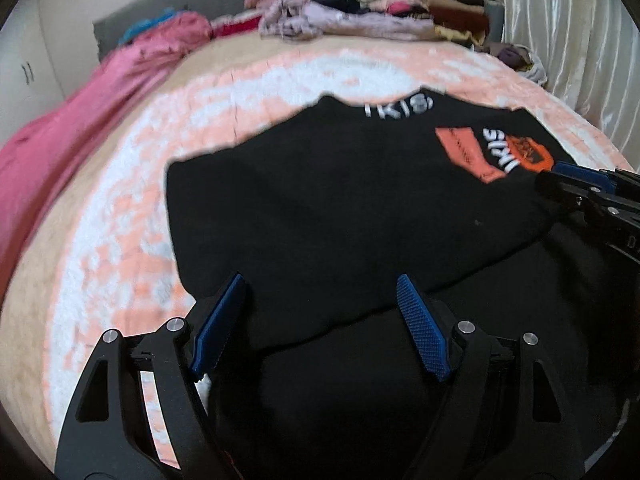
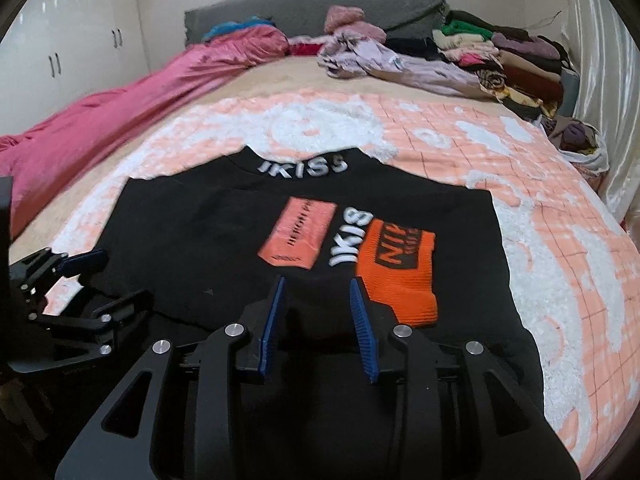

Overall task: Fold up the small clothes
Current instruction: 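Open the right tool and release the cuff on the sweatshirt, then move both open tools back along the sweatshirt to its hem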

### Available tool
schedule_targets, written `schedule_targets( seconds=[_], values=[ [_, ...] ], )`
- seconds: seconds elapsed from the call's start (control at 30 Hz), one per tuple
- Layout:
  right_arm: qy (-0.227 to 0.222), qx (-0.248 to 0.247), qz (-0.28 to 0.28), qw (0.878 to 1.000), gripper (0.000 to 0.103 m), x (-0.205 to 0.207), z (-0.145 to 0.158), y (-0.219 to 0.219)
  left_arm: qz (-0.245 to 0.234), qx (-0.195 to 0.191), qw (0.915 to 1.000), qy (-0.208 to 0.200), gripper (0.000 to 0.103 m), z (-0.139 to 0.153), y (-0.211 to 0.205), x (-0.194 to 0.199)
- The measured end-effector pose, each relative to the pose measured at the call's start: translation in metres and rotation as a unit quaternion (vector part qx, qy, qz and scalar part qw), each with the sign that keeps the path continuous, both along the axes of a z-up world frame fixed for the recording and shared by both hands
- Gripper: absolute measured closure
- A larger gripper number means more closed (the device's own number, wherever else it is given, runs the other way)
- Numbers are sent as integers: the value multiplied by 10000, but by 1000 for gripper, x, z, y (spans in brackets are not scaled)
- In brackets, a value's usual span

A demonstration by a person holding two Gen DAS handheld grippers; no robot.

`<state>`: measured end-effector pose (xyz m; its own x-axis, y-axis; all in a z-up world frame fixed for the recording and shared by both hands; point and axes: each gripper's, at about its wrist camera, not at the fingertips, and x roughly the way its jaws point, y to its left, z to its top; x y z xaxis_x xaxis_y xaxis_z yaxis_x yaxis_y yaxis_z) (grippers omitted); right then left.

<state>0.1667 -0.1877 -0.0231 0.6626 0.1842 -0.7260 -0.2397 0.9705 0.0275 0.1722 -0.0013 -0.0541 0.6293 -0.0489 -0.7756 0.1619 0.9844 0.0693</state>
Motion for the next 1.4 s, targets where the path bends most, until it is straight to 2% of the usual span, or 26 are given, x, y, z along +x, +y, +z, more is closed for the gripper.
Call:
schedule_targets(
  seconds=[0.07,0.13,0.27,0.37,0.6,0.7,0.77,0.8,0.87,0.93,1.07,1.4],
  values=[
    [195,-204,-138,9995,70,5,-10,-2,-15,0,10000,12,33,0,1,-1],
    [350,-120,-223,9991,69,9,-19,-8,-50,70,10000,26,33,-1,-1,-2],
    [357,19,-253,9990,66,8,-19,-12,-70,146,9999,8,33,-2,-2,-3],
    [350,174,-258,9989,58,6,-18,-16,-64,48,10000,-58,33,3,0,-6],
    [313,307,-272,9987,53,-3,-13,-20,-41,-105,9998,-164,32,12,4,-10],
    [337,393,-270,9983,47,-6,-12,-21,-13,-122,9997,-227,29,16,6,-12],
    [333,435,-273,9981,45,-9,-10,-23,42,-149,9995,-268,21,18,8,-12],
    [326,444,-273,9981,43,-10,-9,-23,75,-181,9994,-291,20,20,9,-12],
    [268,495,-330,9979,28,-14,-7,-25,151,-292,9989,-343,15,25,15,-13],
    [223,565,-366,9975,25,-17,-4,-27,217,-380,9982,-407,11,29,20,-16],
    [139,537,-437,9975,18,-24,2,-31,321,-540,9967,-514,10,37,27,-20],
    [-23,532,-534,9972,17,-43,20,-50,657,-970,9905,-716,10,47,52,-33]
  ],
)
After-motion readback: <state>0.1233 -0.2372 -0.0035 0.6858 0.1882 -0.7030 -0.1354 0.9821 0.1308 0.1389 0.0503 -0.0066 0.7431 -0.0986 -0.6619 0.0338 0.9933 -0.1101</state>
